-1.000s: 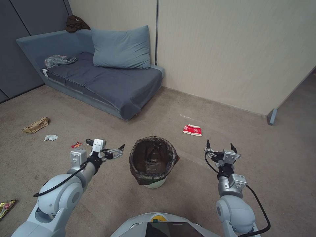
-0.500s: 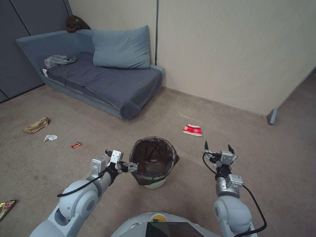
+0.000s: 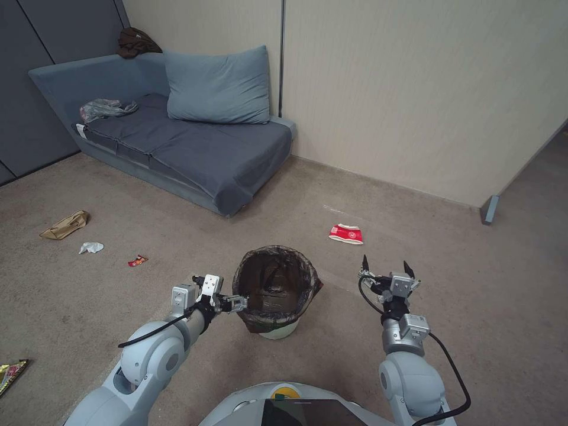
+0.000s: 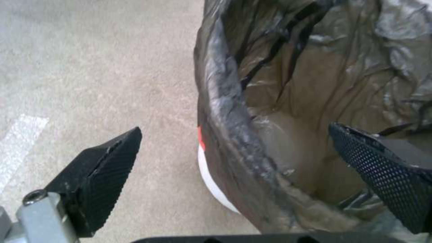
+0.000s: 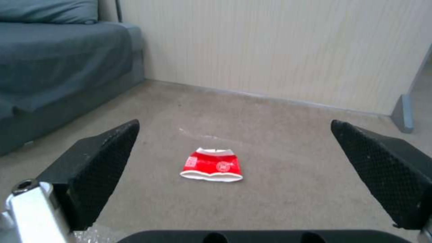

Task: Pick up the trash bin, then pick up the garbage from the floor and place it into the trash bin.

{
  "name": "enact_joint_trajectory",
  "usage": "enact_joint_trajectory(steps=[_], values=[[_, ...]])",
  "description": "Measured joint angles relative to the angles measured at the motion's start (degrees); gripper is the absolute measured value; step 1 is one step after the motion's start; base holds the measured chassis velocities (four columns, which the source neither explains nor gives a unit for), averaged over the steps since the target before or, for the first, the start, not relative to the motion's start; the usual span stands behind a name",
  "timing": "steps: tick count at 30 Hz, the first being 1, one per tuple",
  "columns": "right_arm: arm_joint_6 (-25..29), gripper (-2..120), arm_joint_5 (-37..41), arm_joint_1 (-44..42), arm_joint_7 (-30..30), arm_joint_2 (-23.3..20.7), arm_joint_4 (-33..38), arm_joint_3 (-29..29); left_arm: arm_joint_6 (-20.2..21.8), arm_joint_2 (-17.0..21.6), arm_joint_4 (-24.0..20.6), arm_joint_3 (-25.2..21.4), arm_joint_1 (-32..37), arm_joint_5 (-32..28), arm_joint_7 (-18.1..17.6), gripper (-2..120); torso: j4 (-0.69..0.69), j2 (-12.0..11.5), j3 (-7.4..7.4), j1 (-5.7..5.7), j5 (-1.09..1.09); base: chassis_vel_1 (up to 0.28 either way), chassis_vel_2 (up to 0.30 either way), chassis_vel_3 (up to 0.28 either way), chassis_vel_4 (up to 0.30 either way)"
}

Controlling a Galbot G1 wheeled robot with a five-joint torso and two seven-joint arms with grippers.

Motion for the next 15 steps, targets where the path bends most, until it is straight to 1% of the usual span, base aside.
enact_joint_trajectory(steps=[6, 15], values=[[0.07, 100, -0.06, 0.01, 0.0, 0.03, -0.12, -0.22, -0.02, -0.81, 1.6, 0.36, -0.57, 0.02, -0.71, 100, 0.0, 0.0, 0.0, 0.0, 0.0, 0.0, 0.0, 0.0, 0.0], [0.09, 100, -0.23, 0.05, 0.04, 0.09, -0.37, -0.71, -0.06, -1.93, 4.61, 0.75, -1.99, -1.59, -2.54, 100, 0.0, 0.0, 0.0, 0.0, 0.0, 0.0, 0.0, 0.0, 0.0]])
